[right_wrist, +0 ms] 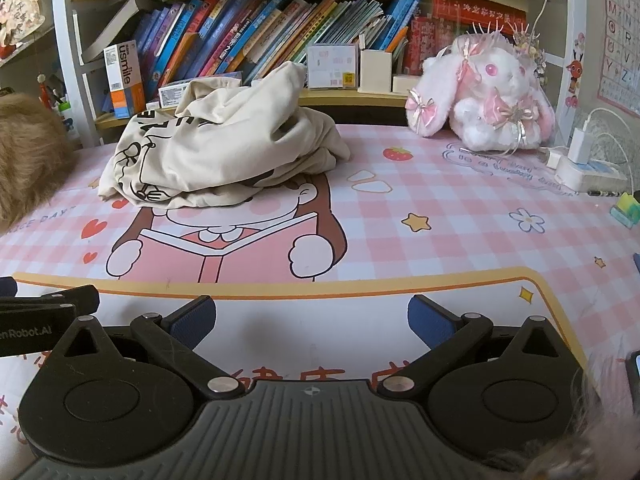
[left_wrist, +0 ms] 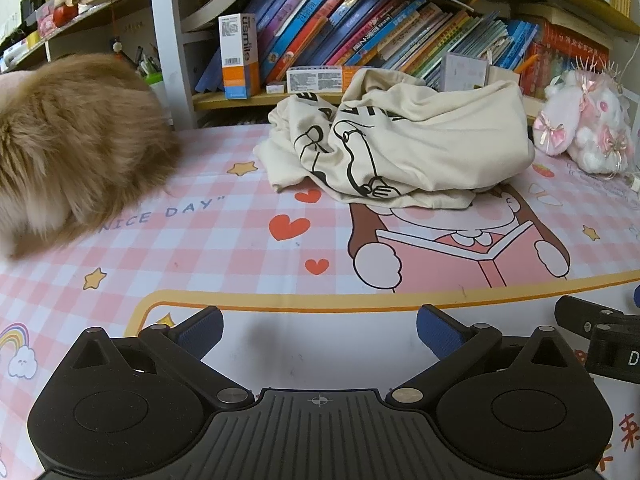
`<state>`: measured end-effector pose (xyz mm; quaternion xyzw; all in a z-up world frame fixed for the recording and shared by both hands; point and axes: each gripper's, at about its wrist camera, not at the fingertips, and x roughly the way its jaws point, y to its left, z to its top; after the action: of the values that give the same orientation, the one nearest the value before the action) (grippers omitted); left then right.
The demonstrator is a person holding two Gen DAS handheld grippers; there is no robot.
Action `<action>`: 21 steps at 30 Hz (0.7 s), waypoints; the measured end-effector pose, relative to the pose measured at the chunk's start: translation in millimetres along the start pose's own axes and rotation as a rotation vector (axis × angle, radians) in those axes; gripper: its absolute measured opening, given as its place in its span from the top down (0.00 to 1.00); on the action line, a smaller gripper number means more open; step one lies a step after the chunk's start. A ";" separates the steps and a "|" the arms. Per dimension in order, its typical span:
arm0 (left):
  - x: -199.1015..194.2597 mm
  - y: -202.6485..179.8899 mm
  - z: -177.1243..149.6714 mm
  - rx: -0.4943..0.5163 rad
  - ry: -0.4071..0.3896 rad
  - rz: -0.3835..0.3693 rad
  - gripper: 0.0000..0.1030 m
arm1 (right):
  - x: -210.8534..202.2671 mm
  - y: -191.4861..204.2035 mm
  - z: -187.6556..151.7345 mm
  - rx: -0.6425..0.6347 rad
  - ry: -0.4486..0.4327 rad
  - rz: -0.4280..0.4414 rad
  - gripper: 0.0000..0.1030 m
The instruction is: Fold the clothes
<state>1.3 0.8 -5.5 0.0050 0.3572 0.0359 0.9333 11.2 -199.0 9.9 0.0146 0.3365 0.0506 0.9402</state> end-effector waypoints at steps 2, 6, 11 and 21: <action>0.5 0.6 0.2 -0.003 0.009 -0.002 0.00 | 0.4 0.0 0.1 0.002 0.003 0.003 0.00; 0.2 1.2 0.6 -0.006 0.022 0.000 0.00 | 1.3 -0.1 0.5 0.008 0.008 0.010 0.00; -0.4 -0.8 1.3 0.019 0.026 0.015 0.00 | 2.5 -2.6 1.7 0.028 0.012 0.011 0.00; -2.2 1.5 -0.7 0.045 0.019 0.015 0.00 | 3.4 -2.9 2.2 0.033 0.024 0.019 0.00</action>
<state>-0.9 2.2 -4.5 0.0284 0.3666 0.0352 0.9293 15.5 -201.5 9.3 0.0328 0.3485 0.0539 0.9352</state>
